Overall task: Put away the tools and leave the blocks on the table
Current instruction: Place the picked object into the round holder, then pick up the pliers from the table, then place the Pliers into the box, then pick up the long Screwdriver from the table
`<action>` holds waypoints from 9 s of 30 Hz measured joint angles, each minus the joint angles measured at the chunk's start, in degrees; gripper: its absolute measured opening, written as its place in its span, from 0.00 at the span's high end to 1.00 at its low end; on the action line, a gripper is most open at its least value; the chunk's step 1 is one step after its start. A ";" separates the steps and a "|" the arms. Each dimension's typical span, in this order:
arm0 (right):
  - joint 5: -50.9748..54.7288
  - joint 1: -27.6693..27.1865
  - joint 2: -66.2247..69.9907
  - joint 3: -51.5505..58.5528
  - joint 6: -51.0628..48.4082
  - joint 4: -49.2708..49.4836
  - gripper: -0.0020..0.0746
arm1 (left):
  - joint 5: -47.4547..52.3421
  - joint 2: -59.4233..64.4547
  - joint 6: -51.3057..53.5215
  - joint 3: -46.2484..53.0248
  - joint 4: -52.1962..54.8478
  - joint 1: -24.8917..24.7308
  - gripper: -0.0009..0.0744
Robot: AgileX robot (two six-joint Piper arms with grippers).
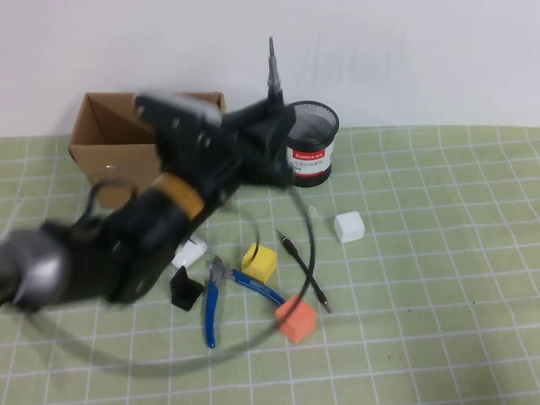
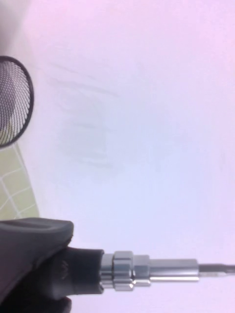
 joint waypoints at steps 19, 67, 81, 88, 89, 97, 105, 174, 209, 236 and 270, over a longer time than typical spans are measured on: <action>0.00 0.00 0.00 0.00 0.00 0.00 0.99 | 18.47 24.54 -5.33 -38.27 7.88 3.63 0.75; 0.00 0.00 0.00 0.00 0.00 0.00 0.99 | 38.26 24.80 -4.18 -44.28 8.17 3.44 0.64; 0.00 0.00 0.00 0.00 0.00 0.00 0.99 | 107.59 10.74 -0.44 -44.28 1.29 -7.10 0.99; 0.00 0.00 0.00 0.00 0.00 0.00 0.99 | 119.99 9.97 6.18 -43.05 -7.43 -8.63 0.99; 0.00 0.00 0.00 0.00 0.00 0.00 0.99 | 119.36 9.70 6.79 -41.84 -8.23 -8.86 0.99; 0.00 0.00 0.00 0.00 0.00 0.00 0.99 | 108.53 9.04 12.30 -28.55 -11.41 -8.98 0.80; 0.00 0.00 0.00 0.00 0.00 0.00 0.99 | 104.98 9.44 5.59 -24.41 -10.16 -5.40 0.58; 0.00 0.00 0.00 0.00 0.00 0.00 0.99 | 60.34 6.40 -36.18 -27.60 56.78 16.82 0.89; 0.00 0.00 0.00 0.00 0.00 0.00 0.99 | 53.47 11.79 -36.83 -30.08 69.06 19.70 0.64; 0.00 0.00 0.00 0.00 0.00 0.00 0.99 | 55.13 -49.35 -69.58 19.07 66.69 18.70 0.99; 0.00 0.00 0.00 0.00 0.00 0.00 0.99 | 63.08 -78.12 4.08 28.76 8.90 19.81 0.99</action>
